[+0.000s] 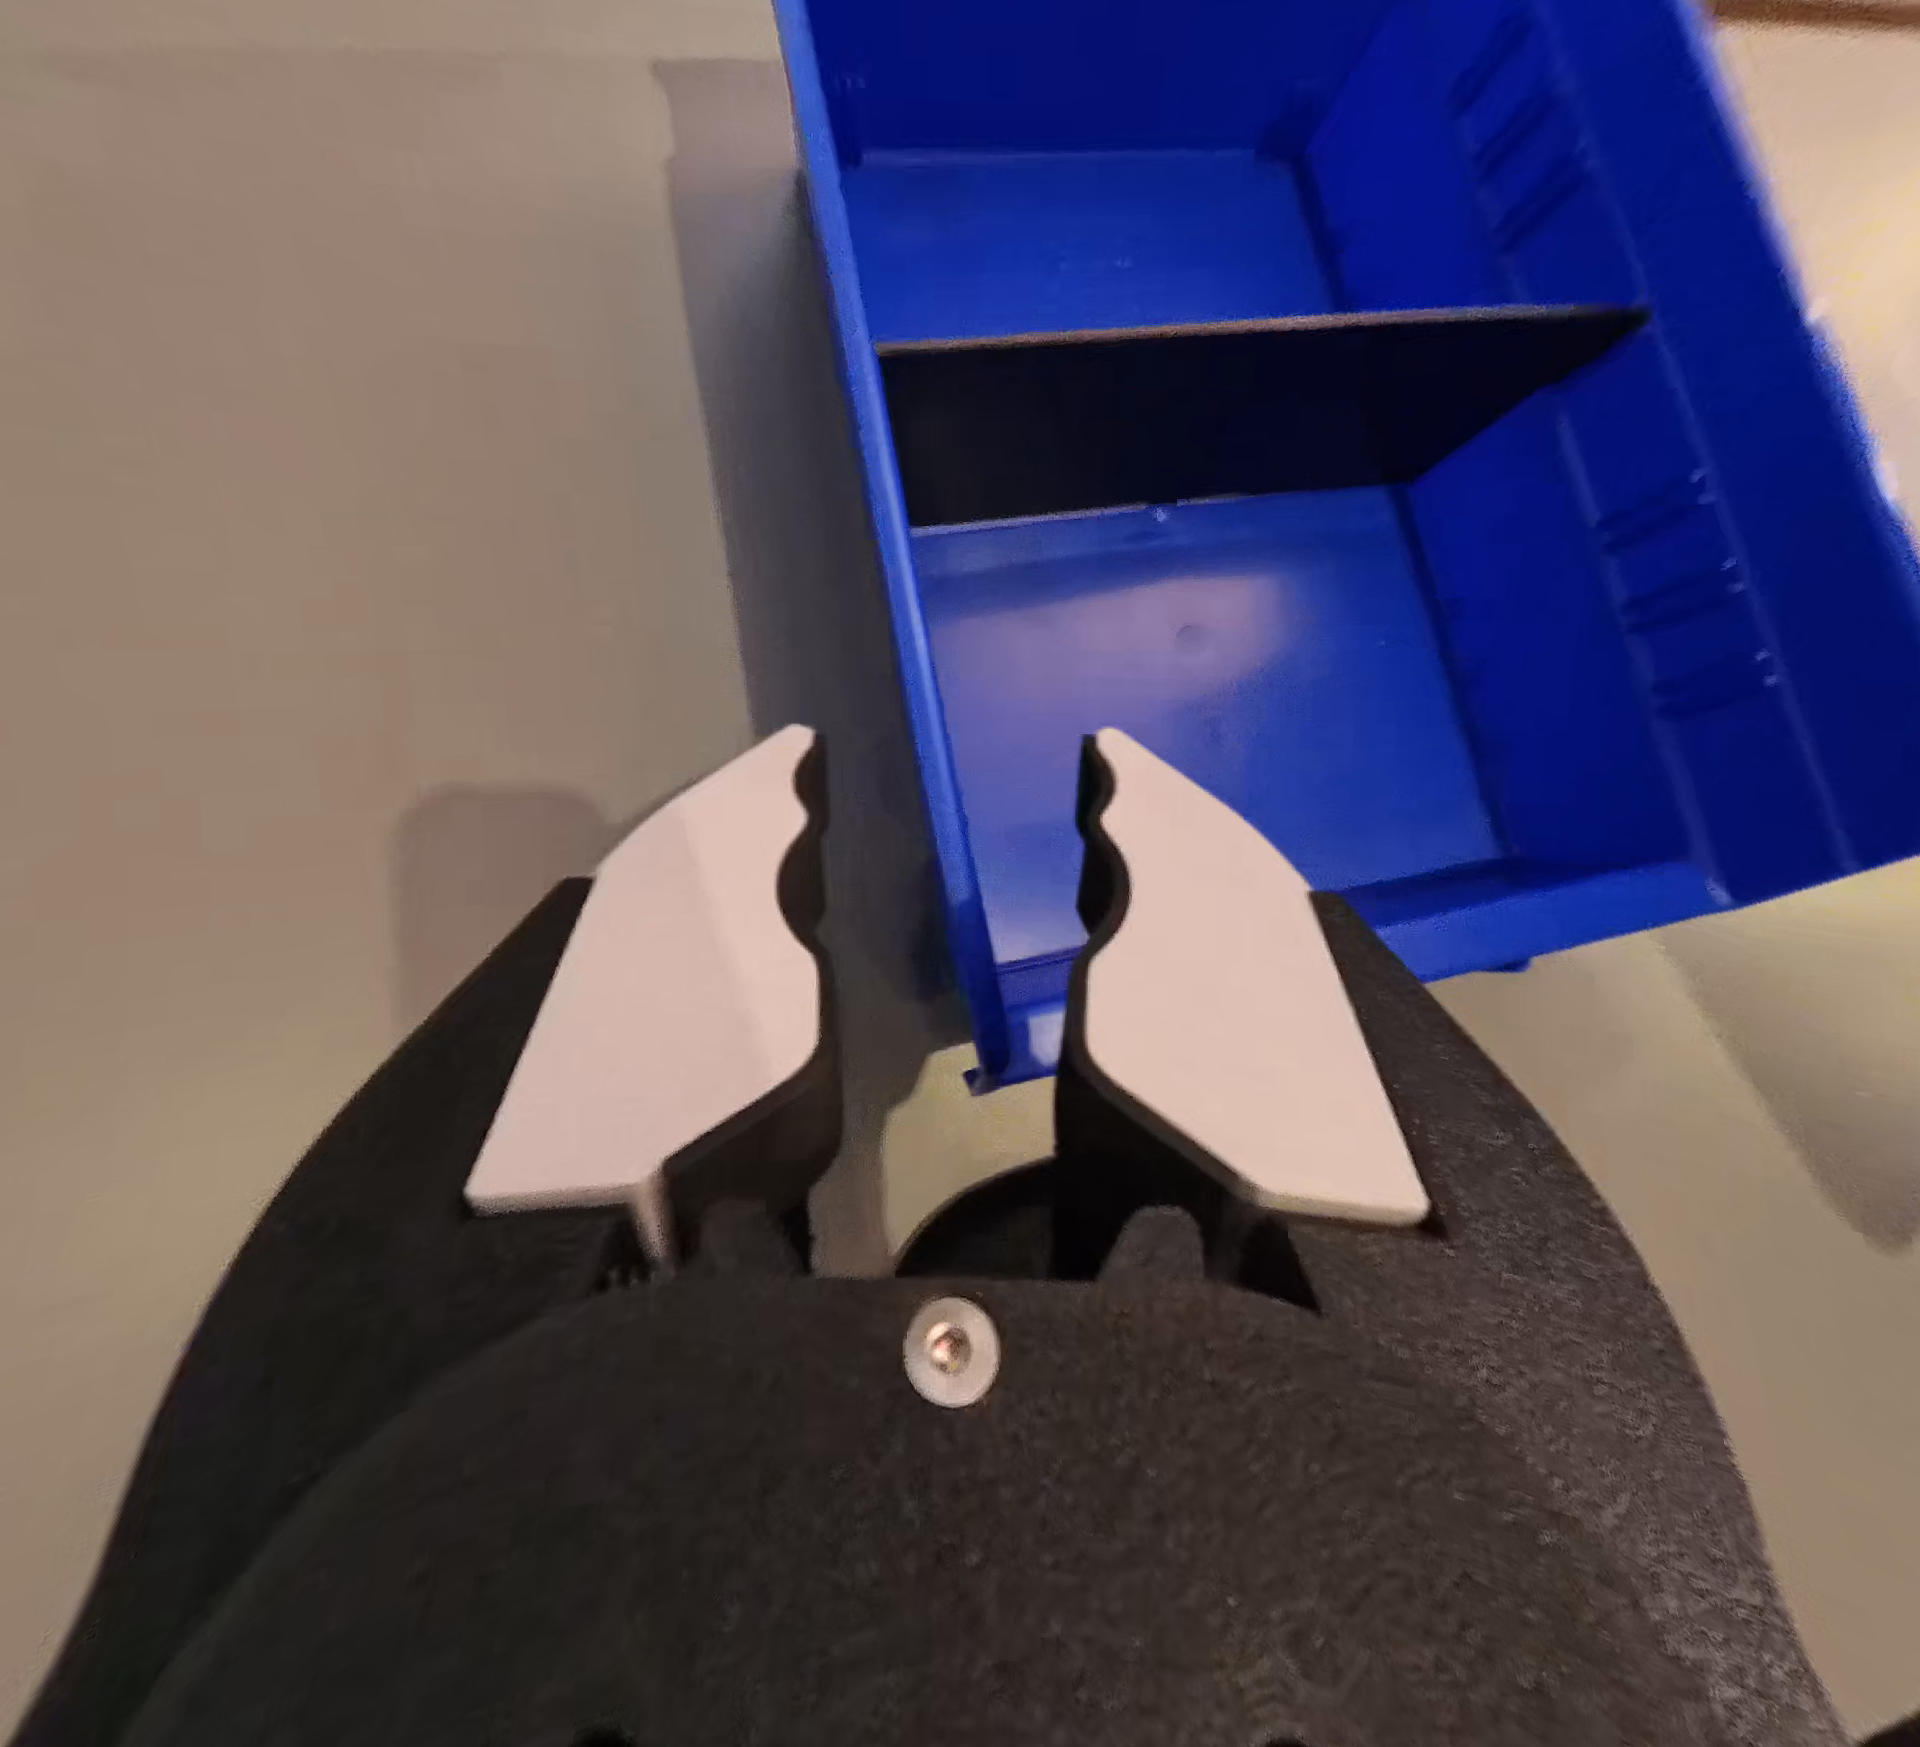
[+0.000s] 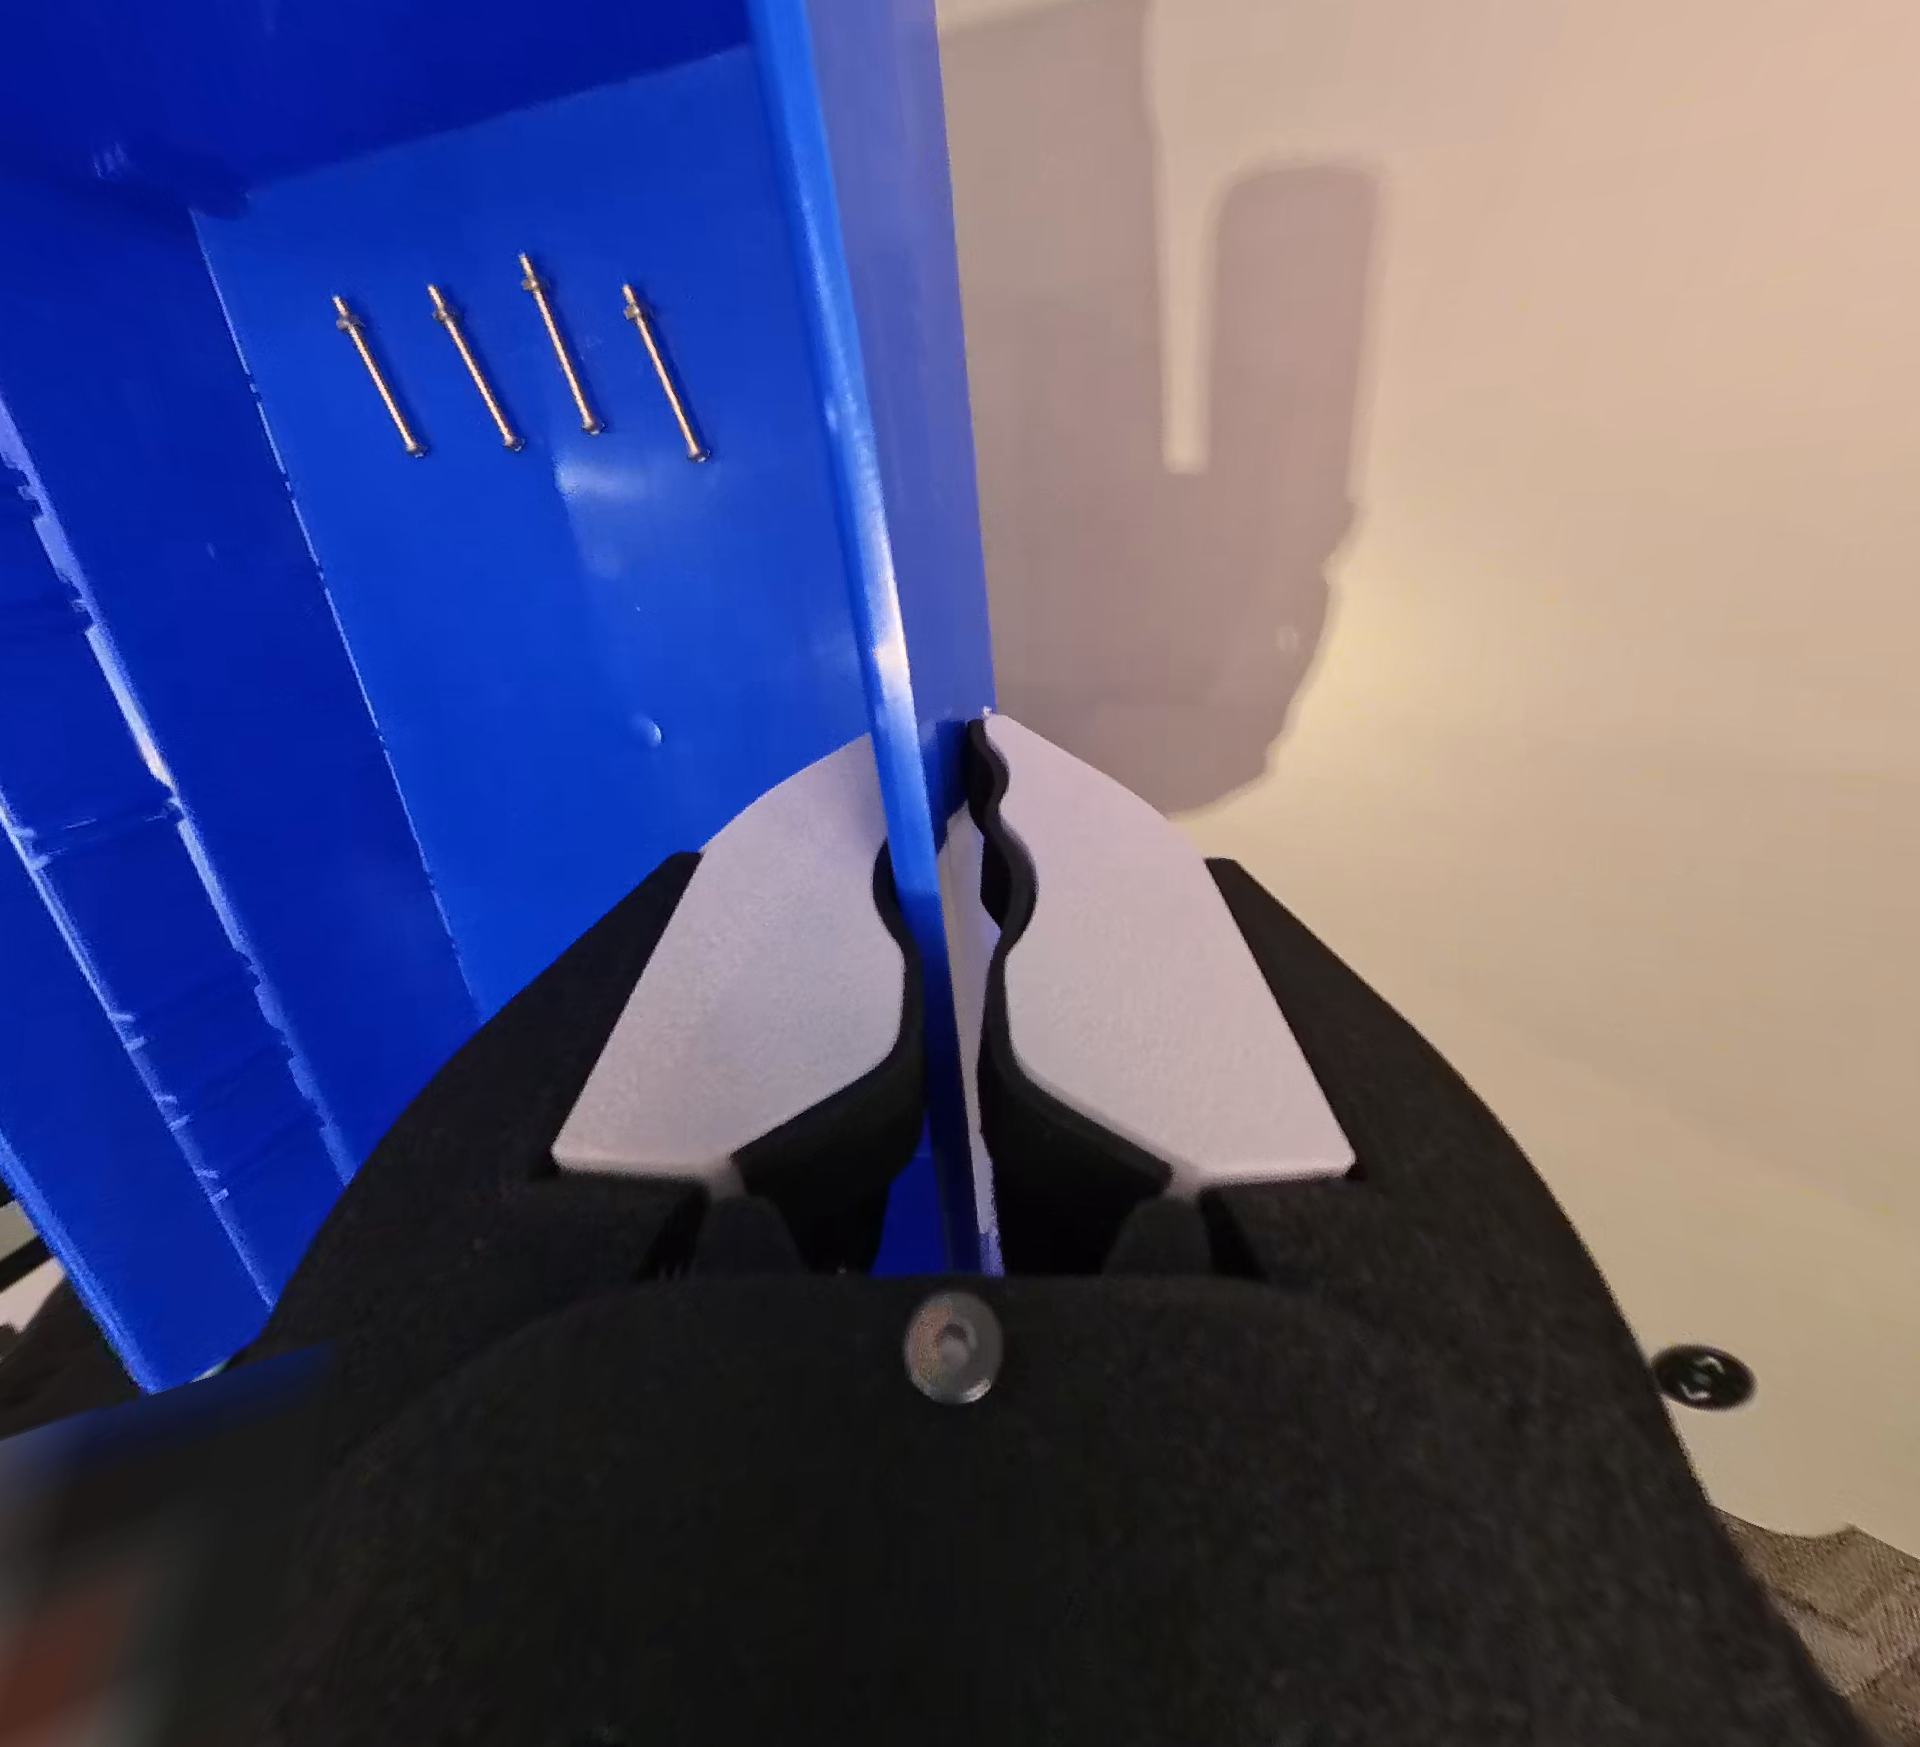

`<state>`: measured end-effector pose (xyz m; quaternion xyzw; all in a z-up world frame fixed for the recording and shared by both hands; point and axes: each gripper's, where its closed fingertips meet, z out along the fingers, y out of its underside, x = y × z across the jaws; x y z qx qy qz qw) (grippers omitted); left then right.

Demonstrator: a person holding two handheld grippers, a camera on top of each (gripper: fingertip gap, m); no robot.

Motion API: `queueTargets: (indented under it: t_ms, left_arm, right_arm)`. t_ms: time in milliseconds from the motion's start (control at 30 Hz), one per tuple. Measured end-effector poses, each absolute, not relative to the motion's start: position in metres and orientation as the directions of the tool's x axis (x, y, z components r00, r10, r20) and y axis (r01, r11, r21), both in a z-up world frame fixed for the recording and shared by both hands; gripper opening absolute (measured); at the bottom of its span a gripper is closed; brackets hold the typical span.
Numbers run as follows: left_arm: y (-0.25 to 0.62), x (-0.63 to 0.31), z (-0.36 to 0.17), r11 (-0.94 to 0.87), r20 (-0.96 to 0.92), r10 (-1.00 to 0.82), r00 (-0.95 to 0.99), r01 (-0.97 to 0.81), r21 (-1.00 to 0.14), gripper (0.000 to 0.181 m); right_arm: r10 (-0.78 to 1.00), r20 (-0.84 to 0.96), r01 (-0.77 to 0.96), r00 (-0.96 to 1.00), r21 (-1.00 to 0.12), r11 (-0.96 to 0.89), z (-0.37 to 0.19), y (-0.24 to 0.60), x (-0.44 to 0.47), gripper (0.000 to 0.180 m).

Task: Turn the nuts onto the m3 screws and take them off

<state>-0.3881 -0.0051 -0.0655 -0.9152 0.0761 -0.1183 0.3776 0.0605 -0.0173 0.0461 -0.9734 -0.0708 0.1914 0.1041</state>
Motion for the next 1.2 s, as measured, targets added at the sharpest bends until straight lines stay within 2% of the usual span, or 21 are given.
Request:
queueTargets:
  t_ms: [133,400,600,900,1067,1200]
  left_arm:
    - [-0.029,-0.429,-0.029,-0.606,0.168,-0.201,0.965,0.012,-0.795,0.056]
    - [-0.138,-0.568,0.022,-0.429,0.126,0.003,0.992,0.115,-0.896,0.048]
    - [-0.202,-0.631,0.023,-0.399,0.084,0.116,0.99,0.124,-0.908,0.045]
    - [-0.244,-0.682,0.017,-0.371,0.09,0.197,0.976,0.159,-0.915,0.043]
    - [-0.25,-0.699,0.016,-0.372,0.088,0.222,0.971,0.167,-0.913,0.043]
    - [-0.252,-0.703,0.016,-0.365,0.092,0.221,0.971,0.17,-0.915,0.043]
  right_arm:
    - [0.21,-0.356,0.135,0.911,-0.224,-0.965,0.045,-0.011,0.017,0.006]
    - [0.305,-0.363,0.232,0.881,-0.232,-0.945,0.043,0.018,-0.116,0.006]
    - [0.412,-0.367,0.343,0.834,-0.24,-0.908,0.043,0.04,-0.249,0.005]
    - [0.538,-0.334,0.451,0.774,-0.305,-0.839,0.03,0.058,-0.435,0.005]
    - [0.578,-0.316,0.478,0.752,-0.341,-0.809,0.001,0.058,-0.502,0.005]
    - [0.577,-0.322,0.492,0.751,-0.309,-0.814,-0.031,0.054,-0.527,0.005]
